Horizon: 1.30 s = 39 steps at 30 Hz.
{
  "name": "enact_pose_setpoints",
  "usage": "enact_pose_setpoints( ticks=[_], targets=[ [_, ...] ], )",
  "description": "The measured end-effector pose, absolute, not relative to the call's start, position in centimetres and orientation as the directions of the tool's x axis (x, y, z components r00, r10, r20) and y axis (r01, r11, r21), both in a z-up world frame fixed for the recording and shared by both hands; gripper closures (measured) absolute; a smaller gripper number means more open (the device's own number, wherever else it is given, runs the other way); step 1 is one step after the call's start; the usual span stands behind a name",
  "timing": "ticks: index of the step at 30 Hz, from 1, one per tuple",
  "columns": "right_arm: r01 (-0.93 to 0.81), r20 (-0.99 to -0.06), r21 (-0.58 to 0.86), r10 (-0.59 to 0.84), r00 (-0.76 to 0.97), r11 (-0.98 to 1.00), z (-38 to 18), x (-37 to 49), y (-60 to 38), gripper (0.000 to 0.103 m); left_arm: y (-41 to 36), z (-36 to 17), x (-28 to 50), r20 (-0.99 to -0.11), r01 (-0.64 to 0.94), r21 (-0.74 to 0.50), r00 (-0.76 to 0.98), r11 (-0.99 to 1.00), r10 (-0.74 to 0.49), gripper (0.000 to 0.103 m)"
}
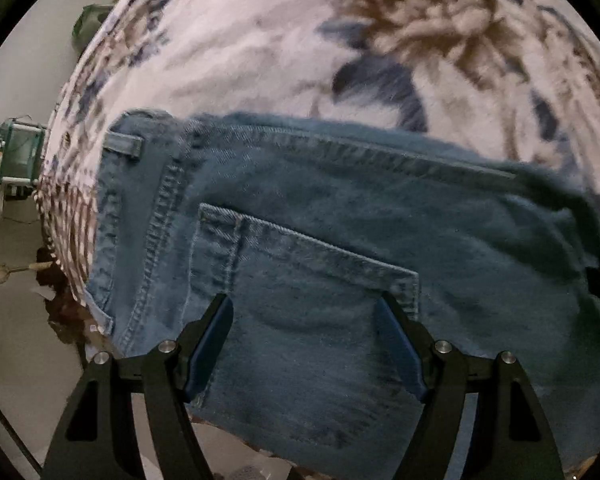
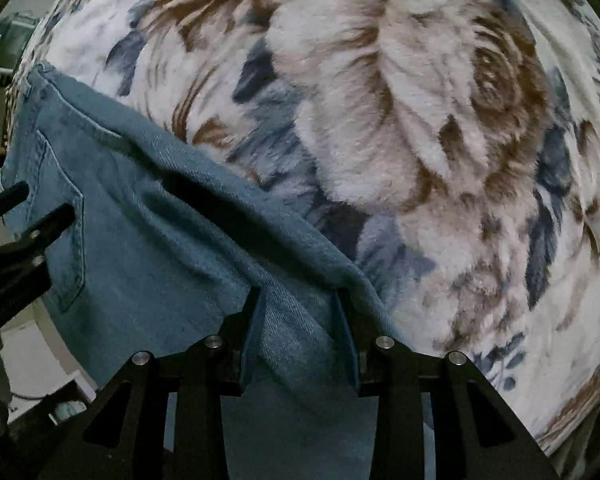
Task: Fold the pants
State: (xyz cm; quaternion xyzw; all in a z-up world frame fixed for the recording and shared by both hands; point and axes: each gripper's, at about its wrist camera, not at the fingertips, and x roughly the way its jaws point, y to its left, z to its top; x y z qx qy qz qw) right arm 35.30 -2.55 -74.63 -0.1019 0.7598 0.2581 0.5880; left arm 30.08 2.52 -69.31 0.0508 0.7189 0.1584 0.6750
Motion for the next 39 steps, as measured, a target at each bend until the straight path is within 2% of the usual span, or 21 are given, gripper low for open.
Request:
enact_pose_setpoints(
  ticks=[3, 5, 6, 8, 19, 20, 21, 22, 24, 27, 34, 37, 39],
  targets=[
    [-0.431, -0.926, 0.338, 0.213, -0.312, 0.837, -74.1, 36.1, -4.0, 0.063, 2.8, -70.1, 30.0, -0.96, -0.151, 0.275, -0.09, 0.95, 0.264, 0.03],
    [-0.41, -0.911, 0.362, 0.226, -0.344, 0.837, -74.6, 36.7, -4.8, 0.052, 2.9, -70.6, 30.0, -0.957, -0.154, 0.286, -0.091, 0.946, 0.274, 0.018],
    [-0.402, -0.901, 0.38, 0.235, -0.364, 0.833, -75.0, 36.9, -4.5, 0.051, 3.1, -71.0, 29.9, -0.955, -0.154, 0.294, -0.092, 0.943, 0.282, 0.015],
    [-0.423, -0.899, 0.381, 0.223, -0.376, 0.822, -75.9, 36.9, -4.5, 0.051, 3.6, -71.6, 29.9, -0.954, -0.167, 0.297, -0.094, 0.94, 0.284, 0.0],
    [-0.429, -0.859, 0.439, 0.229, -0.458, 0.789, -76.6, 35.6, -4.0, 0.052, 5.0, -72.6, 29.1, -0.975, -0.198, 0.221, -0.065, 0.955, 0.212, 0.0],
    [-0.441, -0.865, 0.429, 0.217, -0.452, 0.789, -76.4, 35.3, -3.9, 0.056, 5.2, -72.6, 29.1, -0.975, -0.197, 0.22, -0.071, 0.955, 0.21, 0.0],
    [-0.466, -0.886, 0.39, 0.184, -0.426, 0.794, -76.4, 35.2, -3.8, 0.067, 5.2, -72.6, 29.1, -0.975, -0.196, 0.219, -0.077, 0.956, 0.208, 0.0],
    [-0.473, -0.896, 0.369, 0.17, -0.411, 0.8, -76.2, 35.0, -3.8, 0.071, 5.3, -72.5, 29.2, -0.975, -0.192, 0.216, -0.087, 0.957, 0.202, 0.0],
    [-0.514, -0.93, 0.31, 0.143, -0.339, 0.8, -75.0, 34.4, -3.4, 0.09, 5.4, -72.2, 29.6, -0.975, -0.189, 0.212, -0.108, 0.959, 0.194, 0.0],
    [-0.61, -0.977, 0.18, 0.066, -0.205, 0.772, -72.7, 32.8, -2.5, 0.095, 5.9, -70.8, 31.1, -0.97, -0.168, 0.234, -0.104, 0.958, 0.219, 0.0],
    [-0.629, -1.0, 0.011, 0.018, 0.004, 0.778, -68.5, 32.7, -4.3, 0.101, 3.3, -68.0, 31.6, -0.974, -0.125, 0.226, -0.032, 0.966, 0.224, 0.0],
    [-0.621, -1.0, -0.009, 0.006, 0.022, 0.784, -68.6, 33.7, -5.1, 0.101, 2.0, -68.0, 31.4, -0.973, -0.093, 0.228, -0.045, 0.969, 0.224, 0.0],
    [-0.6, -0.999, 0.017, -0.014, -0.047, 0.8, -70.9, 34.2, -3.7, 0.101, 1.2, -68.3, 31.4, -0.973, -0.076, 0.227, -0.052, 0.971, 0.223, 0.0]
  ],
)
